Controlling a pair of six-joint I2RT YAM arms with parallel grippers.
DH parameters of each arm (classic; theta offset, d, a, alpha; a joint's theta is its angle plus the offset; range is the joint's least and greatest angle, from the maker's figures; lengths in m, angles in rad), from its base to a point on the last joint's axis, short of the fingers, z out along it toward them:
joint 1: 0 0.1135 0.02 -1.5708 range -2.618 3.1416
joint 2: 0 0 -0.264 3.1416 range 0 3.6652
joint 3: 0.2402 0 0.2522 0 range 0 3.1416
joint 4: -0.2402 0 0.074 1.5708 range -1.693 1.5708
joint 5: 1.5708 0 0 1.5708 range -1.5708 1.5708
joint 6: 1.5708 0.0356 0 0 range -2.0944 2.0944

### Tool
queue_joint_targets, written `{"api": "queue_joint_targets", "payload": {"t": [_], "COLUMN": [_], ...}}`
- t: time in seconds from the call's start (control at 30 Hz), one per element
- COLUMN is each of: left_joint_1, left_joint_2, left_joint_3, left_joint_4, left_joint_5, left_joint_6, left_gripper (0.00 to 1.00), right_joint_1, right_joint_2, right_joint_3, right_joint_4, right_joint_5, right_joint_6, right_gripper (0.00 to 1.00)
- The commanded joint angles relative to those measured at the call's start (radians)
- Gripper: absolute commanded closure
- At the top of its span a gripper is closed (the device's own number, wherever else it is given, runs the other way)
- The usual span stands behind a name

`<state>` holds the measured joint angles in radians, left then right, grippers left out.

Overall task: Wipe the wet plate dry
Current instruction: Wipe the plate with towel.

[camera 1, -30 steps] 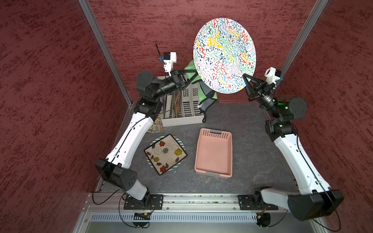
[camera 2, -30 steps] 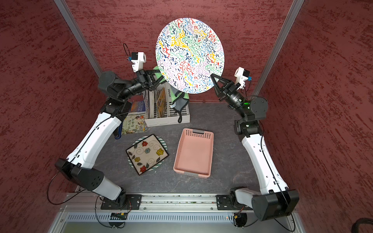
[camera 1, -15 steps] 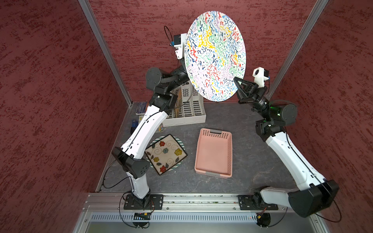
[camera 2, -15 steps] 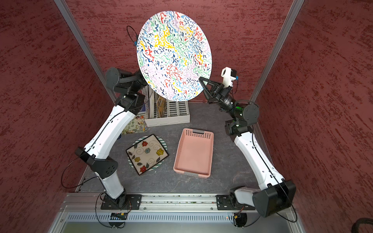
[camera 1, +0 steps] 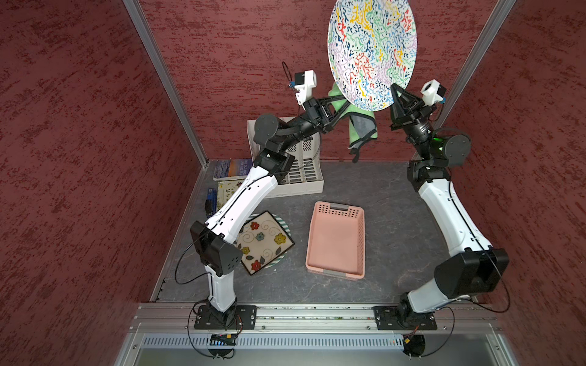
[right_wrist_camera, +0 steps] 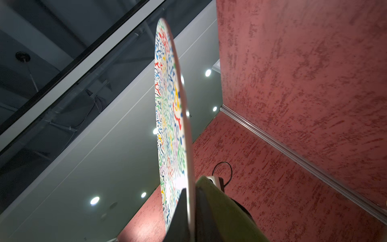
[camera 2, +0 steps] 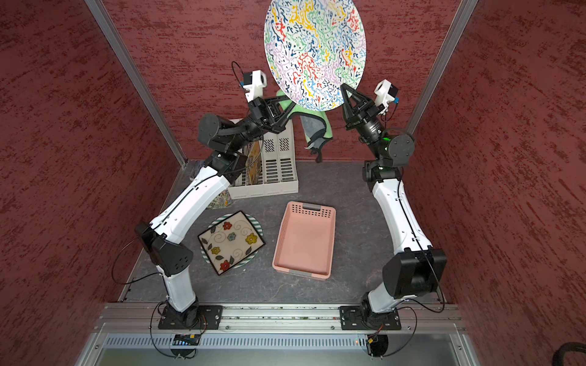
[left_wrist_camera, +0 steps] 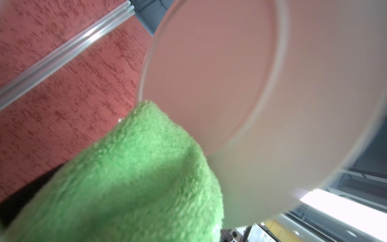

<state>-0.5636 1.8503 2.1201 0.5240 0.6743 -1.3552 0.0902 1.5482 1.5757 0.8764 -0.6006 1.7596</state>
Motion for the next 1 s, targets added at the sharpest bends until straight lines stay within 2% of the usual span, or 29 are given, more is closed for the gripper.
{"api": "queue_joint_targets", "payload": {"t": [0.0, 0.07, 0.17, 0.3, 0.43, 0.53, 0.63, 0.7, 0.83, 0.97], "left_joint_1": [0.054, 0.077, 0.094, 0.083, 0.01, -0.059, -0.091, -0.089, -0.041, 0.002], "left_joint_2": [-0.087, -0.049, 0.02, 0.081, 0.122, 0.153, 0.127, 0.066, -0.091, -0.295], "left_joint_3": [0.056, 0.098, 0.192, 0.29, 0.294, 0.275, 0.182, 0.08, -0.15, -0.42], "left_joint_4": [0.101, 0.12, 0.147, 0.131, 0.155, 0.208, 0.241, 0.264, 0.252, 0.045], "left_joint_5": [0.004, 0.004, 0.005, -0.002, -0.02, -0.015, -0.012, -0.019, -0.017, -0.066], "left_joint_6": [0.003, -0.034, -0.089, -0.099, -0.125, -0.151, -0.146, -0.132, -0.063, 0.157], "left_gripper": [1.0, 1.0, 1.0, 1.0, 1.0, 1.0, 1.0, 1.0, 1.0, 1.0], "right_joint_1": [0.053, 0.094, 0.144, 0.214, 0.228, 0.173, 0.103, 0.047, -0.066, -0.12], "right_joint_2": [-0.051, -0.083, -0.184, -0.221, -0.142, -0.02, 0.068, 0.083, 0.025, -0.081], "right_joint_3": [-0.094, -0.176, -0.303, -0.371, -0.277, -0.114, 0.038, 0.075, -0.04, -0.193], "right_joint_4": [0.121, 0.17, 0.126, 0.078, 0.079, 0.097, 0.102, 0.085, 0.065, -0.063], "right_joint_5": [-0.124, -0.146, -0.145, -0.127, -0.083, -0.025, 0.006, 0.015, 0.057, 0.034], "right_joint_6": [0.034, 0.053, 0.008, -0.038, -0.038, -0.005, 0.023, 0.033, 0.054, -0.015], "right_gripper": [1.0, 1.0, 1.0, 1.0, 1.0, 1.0, 1.0, 1.0, 1.0, 1.0]}}
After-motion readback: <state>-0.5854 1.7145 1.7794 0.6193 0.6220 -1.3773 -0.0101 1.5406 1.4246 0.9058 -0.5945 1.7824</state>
